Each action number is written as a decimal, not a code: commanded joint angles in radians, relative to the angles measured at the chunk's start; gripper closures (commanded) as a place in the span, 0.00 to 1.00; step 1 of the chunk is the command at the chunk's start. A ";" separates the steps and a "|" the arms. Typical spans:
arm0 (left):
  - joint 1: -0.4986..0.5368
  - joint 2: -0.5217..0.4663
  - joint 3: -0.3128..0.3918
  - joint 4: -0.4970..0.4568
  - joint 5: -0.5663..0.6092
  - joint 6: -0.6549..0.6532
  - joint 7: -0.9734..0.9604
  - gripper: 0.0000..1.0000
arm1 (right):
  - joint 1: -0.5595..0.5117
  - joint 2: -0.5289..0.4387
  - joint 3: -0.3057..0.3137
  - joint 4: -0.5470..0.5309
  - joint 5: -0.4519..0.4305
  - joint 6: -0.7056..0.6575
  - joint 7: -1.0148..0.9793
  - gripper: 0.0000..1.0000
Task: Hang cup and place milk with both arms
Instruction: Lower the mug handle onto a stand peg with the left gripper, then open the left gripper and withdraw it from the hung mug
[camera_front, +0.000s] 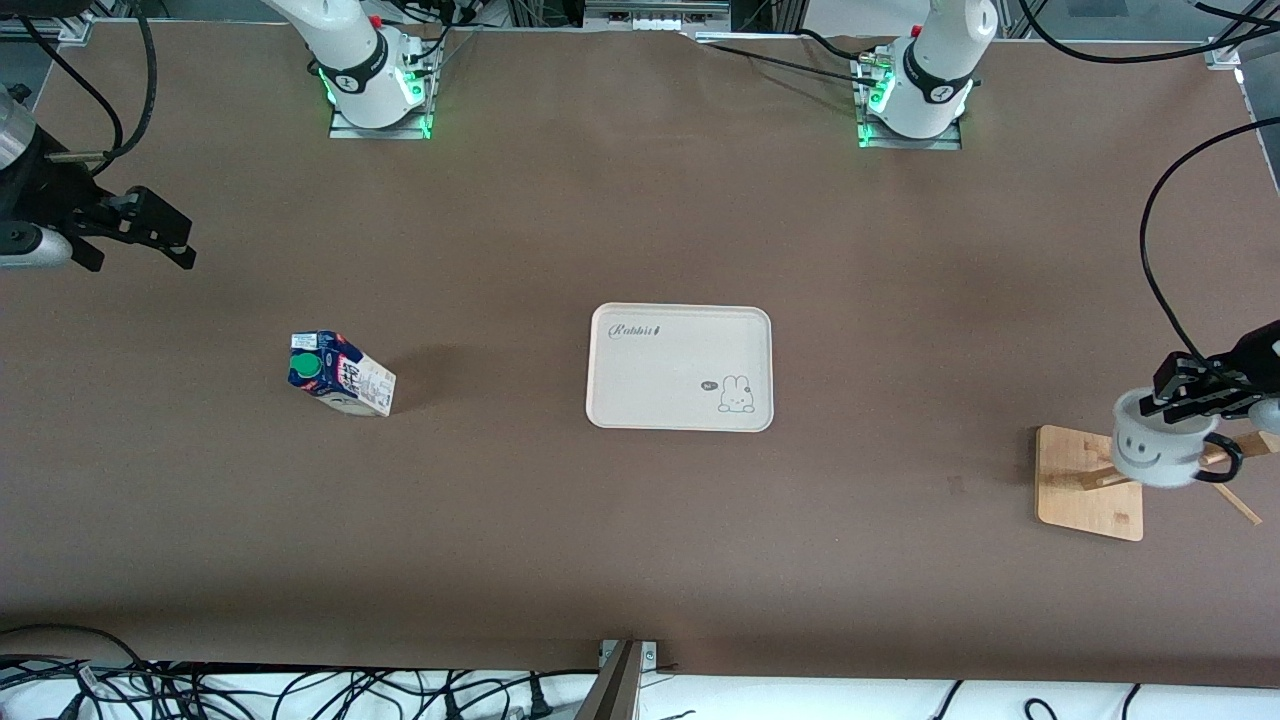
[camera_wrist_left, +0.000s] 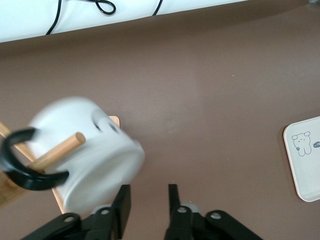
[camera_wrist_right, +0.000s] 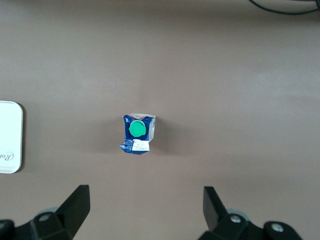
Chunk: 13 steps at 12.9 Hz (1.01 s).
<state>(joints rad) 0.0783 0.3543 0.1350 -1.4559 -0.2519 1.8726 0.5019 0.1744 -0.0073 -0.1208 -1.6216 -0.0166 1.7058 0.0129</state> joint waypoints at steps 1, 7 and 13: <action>0.014 -0.024 -0.006 0.000 -0.026 -0.071 0.020 0.00 | -0.009 -0.005 0.006 -0.003 -0.016 0.005 -0.004 0.00; -0.003 -0.055 0.000 0.178 0.017 -0.401 -0.142 0.00 | -0.009 -0.005 0.006 -0.003 -0.016 0.003 -0.002 0.00; -0.017 -0.118 -0.006 0.218 0.089 -0.541 -0.346 0.00 | -0.009 -0.005 0.004 -0.004 -0.016 0.003 -0.002 0.00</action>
<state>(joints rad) 0.0646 0.2529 0.1297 -1.2469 -0.2062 1.3585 0.1681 0.1741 -0.0072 -0.1223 -1.6216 -0.0167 1.7058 0.0129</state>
